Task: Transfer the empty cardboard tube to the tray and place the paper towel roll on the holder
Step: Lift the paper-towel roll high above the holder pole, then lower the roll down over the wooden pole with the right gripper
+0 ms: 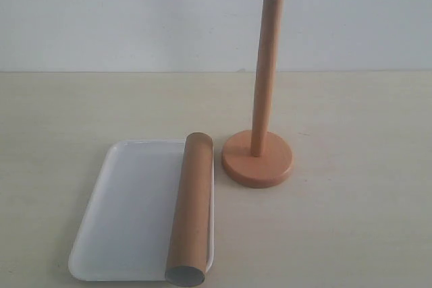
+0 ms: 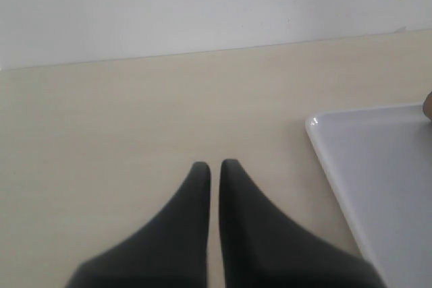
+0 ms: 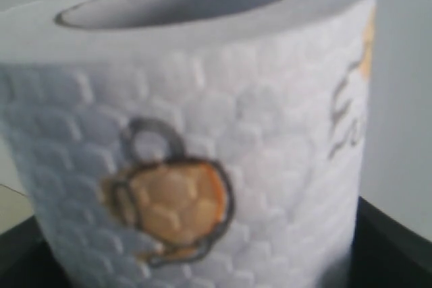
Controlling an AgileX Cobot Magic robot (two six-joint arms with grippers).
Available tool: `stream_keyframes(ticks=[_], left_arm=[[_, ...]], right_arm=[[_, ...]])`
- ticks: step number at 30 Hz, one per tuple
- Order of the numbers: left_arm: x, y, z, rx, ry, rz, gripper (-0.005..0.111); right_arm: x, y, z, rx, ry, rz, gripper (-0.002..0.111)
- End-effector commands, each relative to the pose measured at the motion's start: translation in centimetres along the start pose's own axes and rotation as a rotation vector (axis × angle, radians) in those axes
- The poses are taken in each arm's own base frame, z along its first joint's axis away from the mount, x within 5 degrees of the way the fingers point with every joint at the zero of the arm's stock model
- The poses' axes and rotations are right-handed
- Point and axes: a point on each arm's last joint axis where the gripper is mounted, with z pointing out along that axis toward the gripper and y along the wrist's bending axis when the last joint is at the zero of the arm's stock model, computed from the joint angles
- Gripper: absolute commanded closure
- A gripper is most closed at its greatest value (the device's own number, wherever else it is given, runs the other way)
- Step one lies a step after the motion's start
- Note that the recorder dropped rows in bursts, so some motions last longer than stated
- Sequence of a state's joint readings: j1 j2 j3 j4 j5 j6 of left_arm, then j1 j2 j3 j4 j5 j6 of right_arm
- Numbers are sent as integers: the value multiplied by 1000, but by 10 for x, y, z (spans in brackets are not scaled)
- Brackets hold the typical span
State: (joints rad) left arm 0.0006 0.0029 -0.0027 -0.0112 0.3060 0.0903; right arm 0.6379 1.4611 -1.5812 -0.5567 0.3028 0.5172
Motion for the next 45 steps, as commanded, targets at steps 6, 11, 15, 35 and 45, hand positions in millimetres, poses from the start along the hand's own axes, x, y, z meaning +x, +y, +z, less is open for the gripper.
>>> stream_keyframes(ticks=[6,11,15,35,45], left_arm=[[1,0,0,-1,1,-12,103],[1,0,0,-1,1,-12,103],[1,0,0,-1,1,-12,103],[1,0,0,-1,1,-12,103],[1,0,0,-1,1,-12,103]], right_arm=[[11,2,17,5,8,-71,108],[29,-2,21,39,45,-61,108],[52,-14,27,25,33,16,108],[176,-42,24,-68,-101,163,108],[240,-40,18,-64,-19,134,108]])
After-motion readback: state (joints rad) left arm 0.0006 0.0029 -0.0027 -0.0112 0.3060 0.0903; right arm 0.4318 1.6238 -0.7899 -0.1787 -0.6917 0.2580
